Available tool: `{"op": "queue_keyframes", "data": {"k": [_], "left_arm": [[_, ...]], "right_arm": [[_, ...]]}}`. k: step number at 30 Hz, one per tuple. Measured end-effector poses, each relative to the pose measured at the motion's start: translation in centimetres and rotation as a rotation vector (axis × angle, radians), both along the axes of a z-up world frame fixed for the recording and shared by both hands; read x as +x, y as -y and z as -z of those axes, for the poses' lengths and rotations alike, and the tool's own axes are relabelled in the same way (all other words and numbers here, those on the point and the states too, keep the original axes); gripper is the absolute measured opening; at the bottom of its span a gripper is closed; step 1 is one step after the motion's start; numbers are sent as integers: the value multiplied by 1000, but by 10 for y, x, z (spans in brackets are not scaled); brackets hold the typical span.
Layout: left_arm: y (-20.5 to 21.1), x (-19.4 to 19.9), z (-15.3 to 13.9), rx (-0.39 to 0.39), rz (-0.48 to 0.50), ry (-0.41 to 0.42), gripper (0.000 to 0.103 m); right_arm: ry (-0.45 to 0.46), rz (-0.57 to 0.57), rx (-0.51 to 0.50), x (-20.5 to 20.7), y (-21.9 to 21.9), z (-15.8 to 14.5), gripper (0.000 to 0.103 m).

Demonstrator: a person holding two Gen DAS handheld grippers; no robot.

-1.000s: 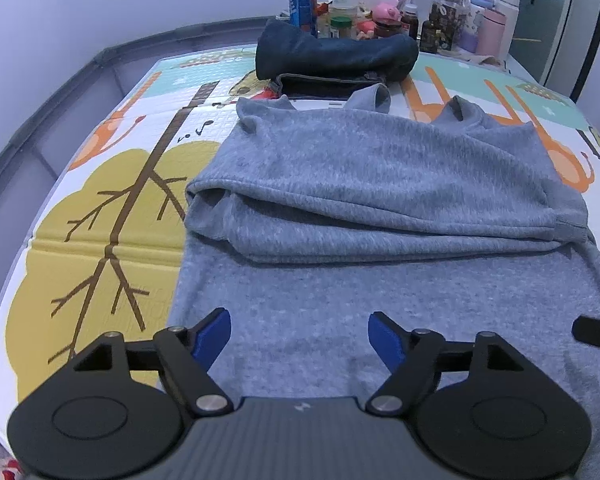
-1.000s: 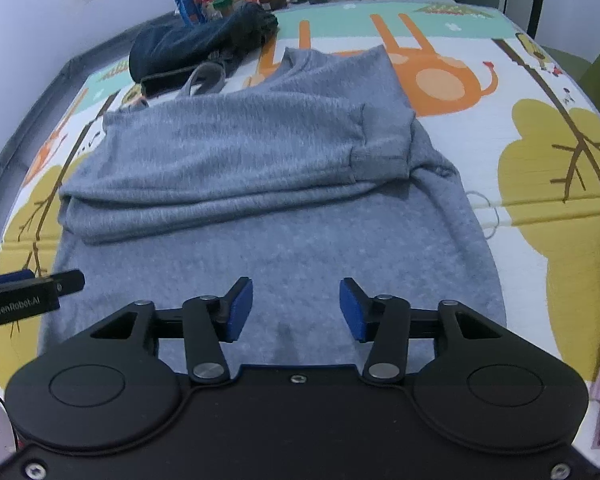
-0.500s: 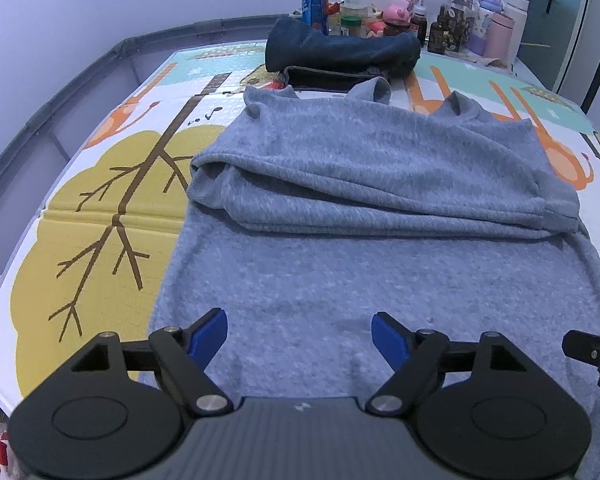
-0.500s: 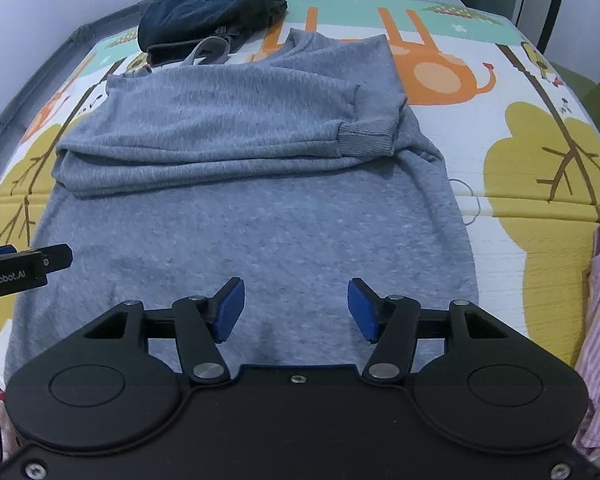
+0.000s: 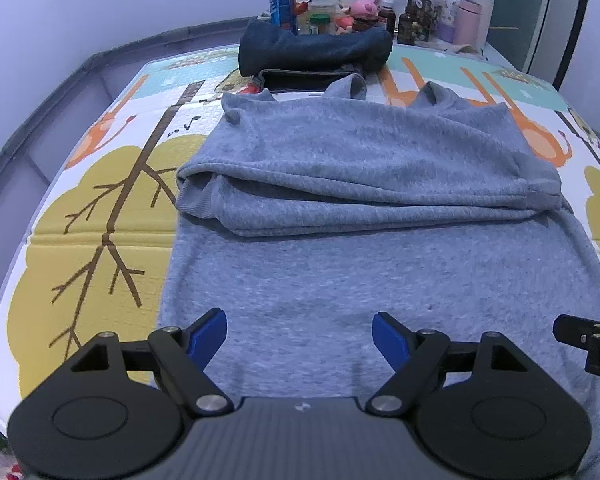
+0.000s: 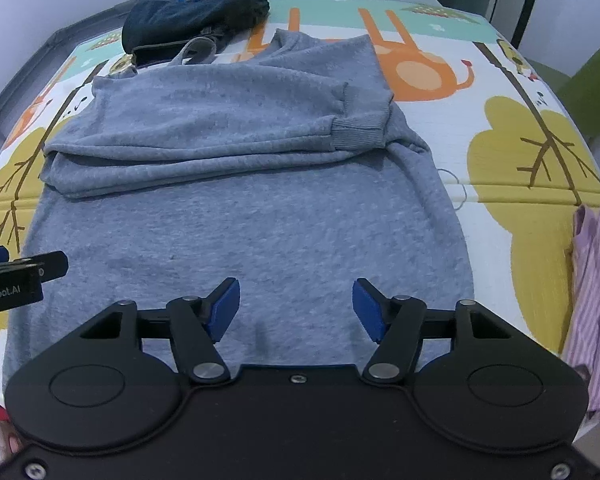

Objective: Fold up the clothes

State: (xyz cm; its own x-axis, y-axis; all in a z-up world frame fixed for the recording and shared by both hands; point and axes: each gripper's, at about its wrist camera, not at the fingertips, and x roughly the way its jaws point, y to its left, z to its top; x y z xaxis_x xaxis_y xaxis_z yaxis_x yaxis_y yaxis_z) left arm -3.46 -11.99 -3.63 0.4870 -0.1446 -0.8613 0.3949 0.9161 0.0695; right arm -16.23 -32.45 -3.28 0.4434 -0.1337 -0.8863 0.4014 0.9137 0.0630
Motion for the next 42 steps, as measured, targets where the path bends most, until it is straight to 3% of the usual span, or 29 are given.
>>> {"op": "queue_keyframes", "data": {"k": [23, 42], "left_arm": [[-16, 2, 9, -4, 68, -37, 83], [-17, 4, 19, 32, 76, -59, 84]], "right_arm": [[-38, 31, -68, -9, -32, -1, 69], [-88, 50, -69, -13, -24, 10, 72]]}}
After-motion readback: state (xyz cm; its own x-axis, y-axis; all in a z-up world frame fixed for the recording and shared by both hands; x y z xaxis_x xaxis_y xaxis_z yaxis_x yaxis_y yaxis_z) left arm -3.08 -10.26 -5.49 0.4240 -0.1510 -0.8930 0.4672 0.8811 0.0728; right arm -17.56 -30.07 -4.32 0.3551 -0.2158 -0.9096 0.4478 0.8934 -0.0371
